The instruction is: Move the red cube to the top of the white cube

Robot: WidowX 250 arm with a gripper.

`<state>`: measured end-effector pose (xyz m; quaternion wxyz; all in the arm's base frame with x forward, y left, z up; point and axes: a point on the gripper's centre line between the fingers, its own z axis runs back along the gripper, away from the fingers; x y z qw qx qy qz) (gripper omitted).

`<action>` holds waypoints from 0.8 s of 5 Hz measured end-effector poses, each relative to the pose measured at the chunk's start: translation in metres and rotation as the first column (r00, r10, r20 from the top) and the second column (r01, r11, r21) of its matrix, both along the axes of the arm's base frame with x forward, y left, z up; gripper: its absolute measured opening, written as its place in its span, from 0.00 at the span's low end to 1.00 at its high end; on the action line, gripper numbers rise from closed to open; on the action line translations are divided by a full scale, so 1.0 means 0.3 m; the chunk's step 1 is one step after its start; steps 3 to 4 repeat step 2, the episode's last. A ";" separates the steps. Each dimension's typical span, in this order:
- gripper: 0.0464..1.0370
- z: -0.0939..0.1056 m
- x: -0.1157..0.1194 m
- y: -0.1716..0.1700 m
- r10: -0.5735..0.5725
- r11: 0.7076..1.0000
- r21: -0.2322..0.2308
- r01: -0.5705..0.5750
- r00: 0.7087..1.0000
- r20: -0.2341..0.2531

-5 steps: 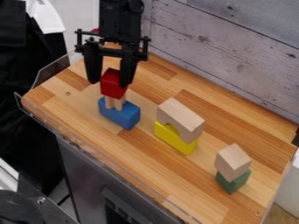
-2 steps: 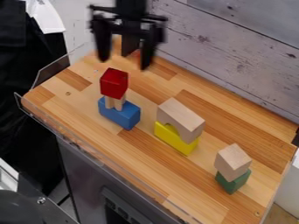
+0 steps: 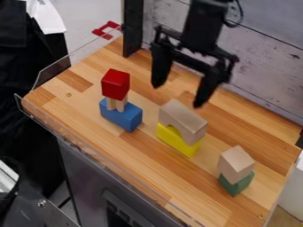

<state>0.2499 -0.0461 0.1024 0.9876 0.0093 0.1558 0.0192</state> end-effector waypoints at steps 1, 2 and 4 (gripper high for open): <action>0.96 -0.039 -0.022 -0.021 0.027 0.998 -0.051 -0.025 0.999 0.035; 0.96 -0.015 -0.004 -0.009 0.058 0.997 -0.062 -0.052 0.994 0.096; 0.96 -0.015 -0.004 -0.009 0.058 0.997 -0.062 -0.052 0.994 0.096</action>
